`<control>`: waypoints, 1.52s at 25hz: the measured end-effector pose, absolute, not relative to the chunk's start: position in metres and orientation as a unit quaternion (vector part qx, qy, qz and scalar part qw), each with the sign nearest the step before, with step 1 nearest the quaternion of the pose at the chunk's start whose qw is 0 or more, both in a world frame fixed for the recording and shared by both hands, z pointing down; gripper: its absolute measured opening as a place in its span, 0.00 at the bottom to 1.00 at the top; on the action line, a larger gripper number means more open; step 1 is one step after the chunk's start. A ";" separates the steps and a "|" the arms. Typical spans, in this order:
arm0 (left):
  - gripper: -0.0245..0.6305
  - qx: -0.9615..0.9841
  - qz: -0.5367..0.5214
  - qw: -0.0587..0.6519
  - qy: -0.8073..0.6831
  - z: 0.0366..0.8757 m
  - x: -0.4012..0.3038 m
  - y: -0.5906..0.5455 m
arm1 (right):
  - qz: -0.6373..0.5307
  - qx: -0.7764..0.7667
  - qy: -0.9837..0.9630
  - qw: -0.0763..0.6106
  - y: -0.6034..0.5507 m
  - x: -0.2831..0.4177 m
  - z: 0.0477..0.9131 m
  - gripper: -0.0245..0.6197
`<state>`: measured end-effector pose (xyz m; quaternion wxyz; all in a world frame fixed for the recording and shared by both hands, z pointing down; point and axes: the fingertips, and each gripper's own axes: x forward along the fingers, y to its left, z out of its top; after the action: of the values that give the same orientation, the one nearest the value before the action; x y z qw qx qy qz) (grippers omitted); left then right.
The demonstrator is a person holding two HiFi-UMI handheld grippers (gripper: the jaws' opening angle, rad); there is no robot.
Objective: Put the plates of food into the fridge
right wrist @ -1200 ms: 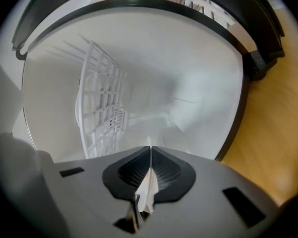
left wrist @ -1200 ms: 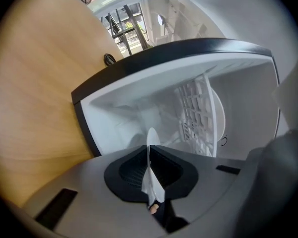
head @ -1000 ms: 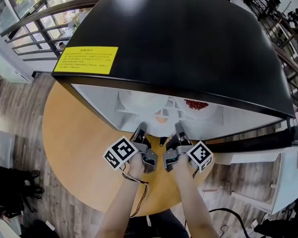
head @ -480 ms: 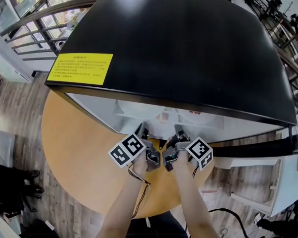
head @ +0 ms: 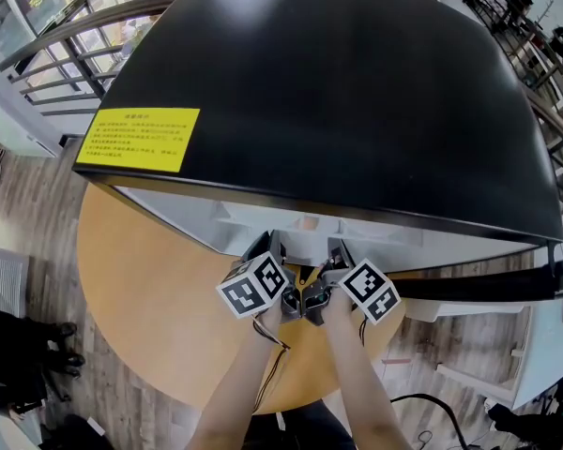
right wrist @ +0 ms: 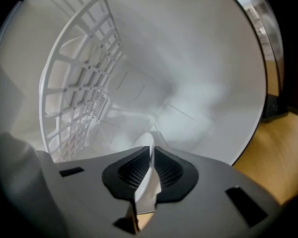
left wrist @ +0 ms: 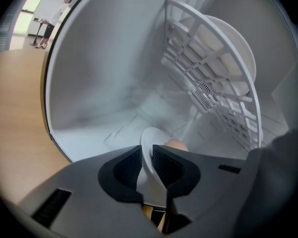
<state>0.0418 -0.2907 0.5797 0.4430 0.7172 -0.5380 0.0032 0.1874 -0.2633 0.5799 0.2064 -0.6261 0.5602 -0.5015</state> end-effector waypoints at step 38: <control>0.05 0.777 0.086 0.167 -0.601 0.510 0.011 -0.275 | -0.161 -0.721 0.674 -0.011 -0.232 0.189 0.511 0.08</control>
<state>0.0109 -0.2745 0.5105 0.1668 0.7772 -0.6007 0.0858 0.1890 -0.2320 0.5114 -0.0108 -0.7207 0.6742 -0.1612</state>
